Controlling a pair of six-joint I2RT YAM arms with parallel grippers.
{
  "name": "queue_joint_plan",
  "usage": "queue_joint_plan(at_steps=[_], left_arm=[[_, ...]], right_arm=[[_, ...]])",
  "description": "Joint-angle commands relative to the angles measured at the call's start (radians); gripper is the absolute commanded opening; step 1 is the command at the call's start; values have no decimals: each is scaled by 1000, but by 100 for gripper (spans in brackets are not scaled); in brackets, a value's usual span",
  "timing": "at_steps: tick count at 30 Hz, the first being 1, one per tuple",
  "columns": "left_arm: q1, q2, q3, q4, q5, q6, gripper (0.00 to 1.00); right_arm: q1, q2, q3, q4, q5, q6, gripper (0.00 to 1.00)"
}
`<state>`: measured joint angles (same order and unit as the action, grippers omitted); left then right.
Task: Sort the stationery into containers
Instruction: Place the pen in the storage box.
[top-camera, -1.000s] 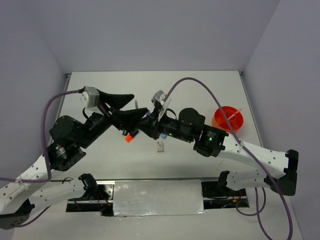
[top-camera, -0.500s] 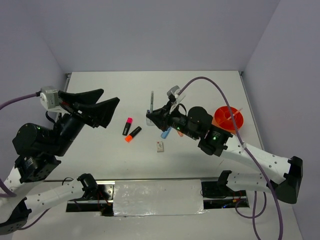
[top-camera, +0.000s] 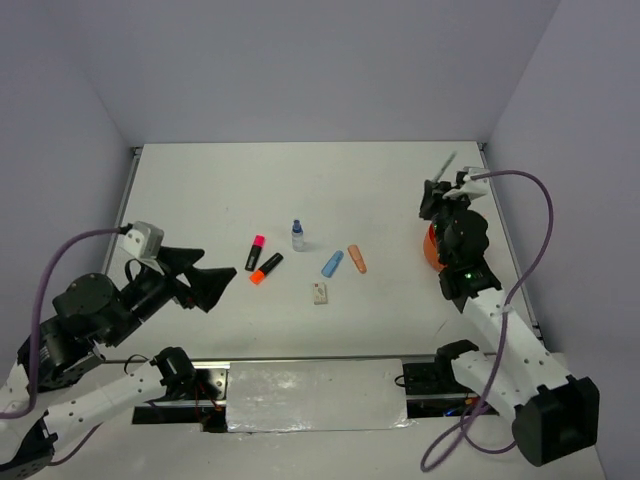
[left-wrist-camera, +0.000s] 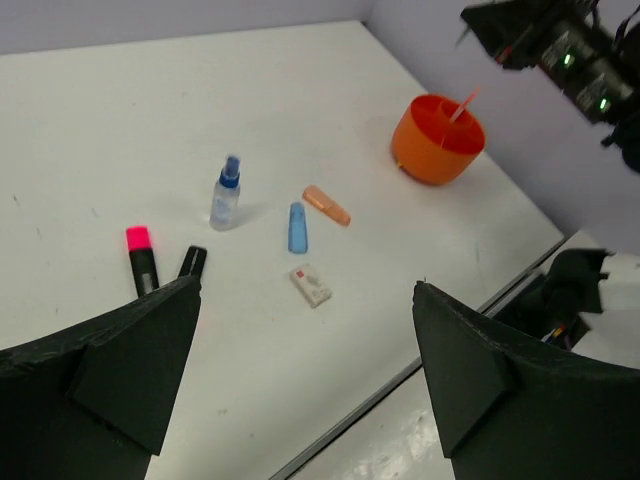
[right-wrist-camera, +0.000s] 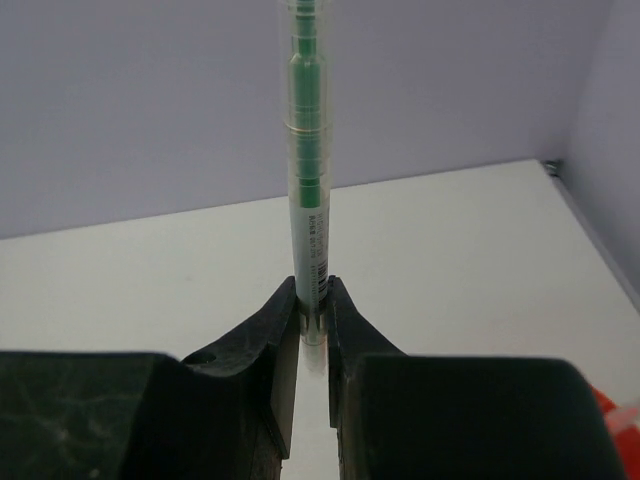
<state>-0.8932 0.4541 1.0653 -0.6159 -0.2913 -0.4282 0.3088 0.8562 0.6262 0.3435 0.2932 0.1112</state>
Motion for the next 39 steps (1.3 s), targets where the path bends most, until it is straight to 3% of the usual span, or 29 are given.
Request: queue_joint_plan(at_steps=[1, 5, 8, 11, 29, 37, 39], left_arm=[[-4, -79, -104, -82, 14, 25, 99], [-4, -161, -221, 7, 15, 22, 99], [-4, -192, -225, 1, -17, 19, 99], [-4, -213, -232, -19, -95, -1, 99], [-4, -230, -243, -5, -66, 5, 99], [-4, -241, -245, -5, -68, 6, 99], [-4, -241, -245, -4, -68, 5, 99]], right_arm=[[-108, 82, 10, 136, 82, 28, 0], [-192, 193, 55, 127, 148, 13, 0], [-229, 253, 87, 77, 193, 28, 0], [-264, 227, 23, 123, 169, 47, 0], [-339, 161, -174, 111, 213, 108, 2], [-344, 190, -206, 127, 185, 146, 11], [-346, 193, -204, 117, 179, 154, 19]])
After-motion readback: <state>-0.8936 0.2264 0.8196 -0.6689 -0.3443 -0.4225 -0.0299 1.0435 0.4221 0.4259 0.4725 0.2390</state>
